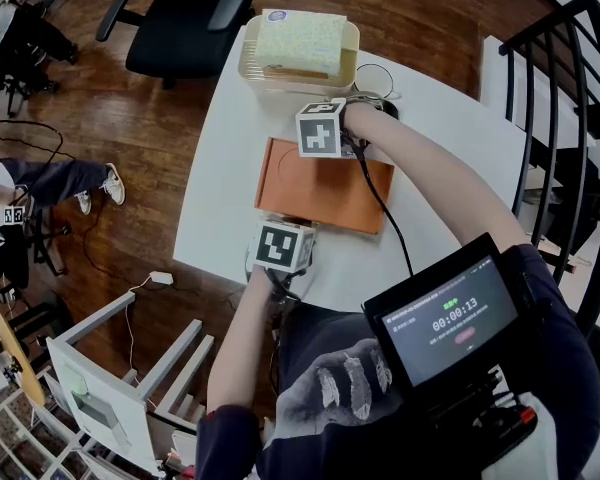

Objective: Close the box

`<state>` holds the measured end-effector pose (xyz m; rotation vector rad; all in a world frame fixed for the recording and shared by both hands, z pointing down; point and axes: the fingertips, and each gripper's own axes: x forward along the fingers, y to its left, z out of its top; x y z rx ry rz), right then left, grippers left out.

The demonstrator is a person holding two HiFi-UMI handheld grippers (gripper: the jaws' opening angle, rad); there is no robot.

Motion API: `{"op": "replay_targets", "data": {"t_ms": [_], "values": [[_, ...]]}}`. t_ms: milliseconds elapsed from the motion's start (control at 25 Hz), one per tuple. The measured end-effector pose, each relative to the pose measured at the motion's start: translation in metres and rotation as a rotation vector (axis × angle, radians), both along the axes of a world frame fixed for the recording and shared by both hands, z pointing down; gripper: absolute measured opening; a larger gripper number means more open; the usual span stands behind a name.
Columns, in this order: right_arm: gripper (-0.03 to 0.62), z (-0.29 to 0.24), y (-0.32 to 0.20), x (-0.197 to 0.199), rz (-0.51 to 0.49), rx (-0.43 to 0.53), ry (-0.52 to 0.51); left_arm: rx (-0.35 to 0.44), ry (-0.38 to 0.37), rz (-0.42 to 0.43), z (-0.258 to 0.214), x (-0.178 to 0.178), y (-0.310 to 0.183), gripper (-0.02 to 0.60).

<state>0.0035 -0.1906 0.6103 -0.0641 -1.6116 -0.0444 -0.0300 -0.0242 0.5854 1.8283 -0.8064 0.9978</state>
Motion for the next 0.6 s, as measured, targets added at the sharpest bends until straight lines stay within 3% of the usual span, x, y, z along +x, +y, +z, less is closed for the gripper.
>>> {"op": "replay_targets", "data": {"t_ms": [400,600], "values": [[0.002,0.002,-0.003,0.001,0.019,0.0,-0.011,0.008,0.029,-0.04,0.003,0.003,-0.004,0.015],[0.005,0.004,-0.005,0.005,0.039,0.008,-0.026,-0.039,0.044,-0.064,0.002,0.003,0.008,0.015]]}}
